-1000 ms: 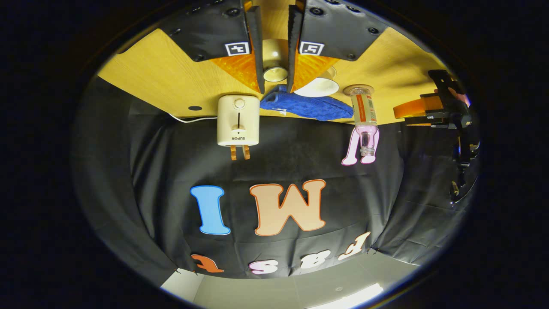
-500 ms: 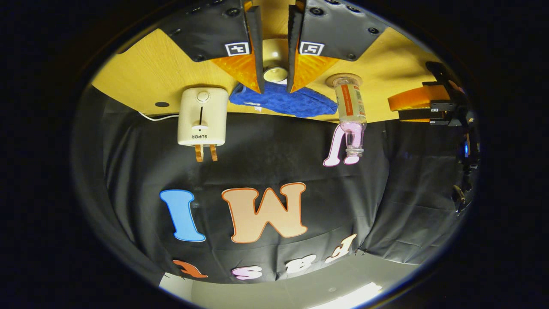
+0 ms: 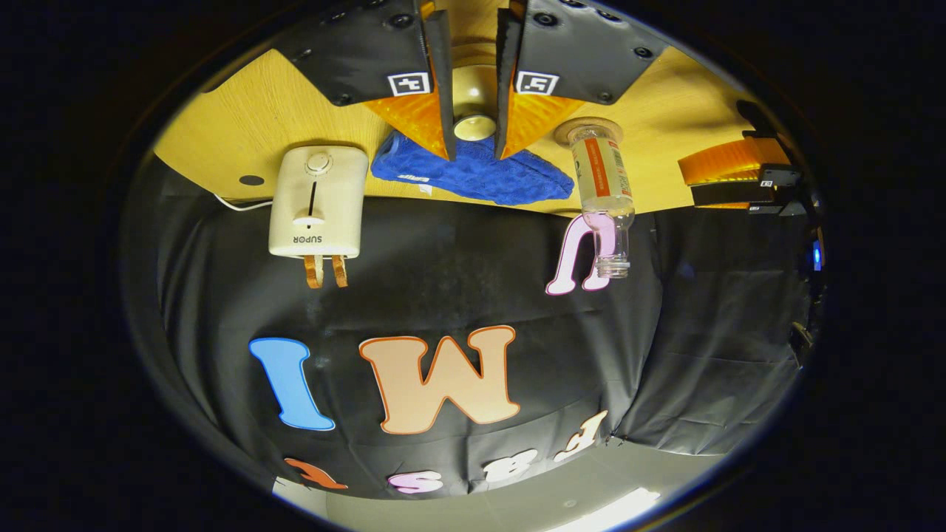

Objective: Open the teacup lid with one hand, grasp the water bottle and pour water into the teacup with the other hand; after pouring, place the water bottle on the coaster and then close the teacup lid.

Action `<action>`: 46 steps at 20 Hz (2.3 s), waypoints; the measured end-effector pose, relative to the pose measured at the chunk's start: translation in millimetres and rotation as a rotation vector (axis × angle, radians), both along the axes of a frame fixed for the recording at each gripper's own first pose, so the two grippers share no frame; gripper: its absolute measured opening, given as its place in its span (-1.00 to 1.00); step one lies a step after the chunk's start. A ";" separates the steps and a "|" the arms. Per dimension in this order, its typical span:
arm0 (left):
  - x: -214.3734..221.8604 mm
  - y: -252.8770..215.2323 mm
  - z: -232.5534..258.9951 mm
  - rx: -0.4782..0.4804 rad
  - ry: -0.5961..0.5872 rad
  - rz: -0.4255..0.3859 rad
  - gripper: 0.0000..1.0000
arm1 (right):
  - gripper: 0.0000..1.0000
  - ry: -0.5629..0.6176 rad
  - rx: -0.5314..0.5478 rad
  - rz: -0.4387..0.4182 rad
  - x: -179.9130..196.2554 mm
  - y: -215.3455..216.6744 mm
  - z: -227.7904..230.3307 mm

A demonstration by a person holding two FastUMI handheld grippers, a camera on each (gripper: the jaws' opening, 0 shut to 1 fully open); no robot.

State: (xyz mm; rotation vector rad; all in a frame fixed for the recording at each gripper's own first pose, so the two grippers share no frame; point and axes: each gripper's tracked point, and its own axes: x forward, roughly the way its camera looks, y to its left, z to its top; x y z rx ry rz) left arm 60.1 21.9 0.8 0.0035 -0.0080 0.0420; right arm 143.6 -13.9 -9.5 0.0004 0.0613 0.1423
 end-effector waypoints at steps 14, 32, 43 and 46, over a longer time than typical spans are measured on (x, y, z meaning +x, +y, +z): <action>1.8 -3.4 1.0 0.001 0.002 -0.016 0.87 | -0.36 0.091 -0.014 0.037 6.7 6.9 -13.3; 1.0 -1.8 0.7 -0.001 0.002 -0.021 0.89 | 0.85 -0.053 0.004 0.001 -38.4 0.2 11.6; -1.0 10.4 0.4 -0.001 0.004 0.038 0.89 | 0.94 -0.068 -0.013 -0.276 -99.6 -49.3 15.4; -5.5 24.6 0.7 0.001 0.007 0.111 0.89 | 0.76 -0.076 -0.021 -0.402 -114.0 -73.1 17.1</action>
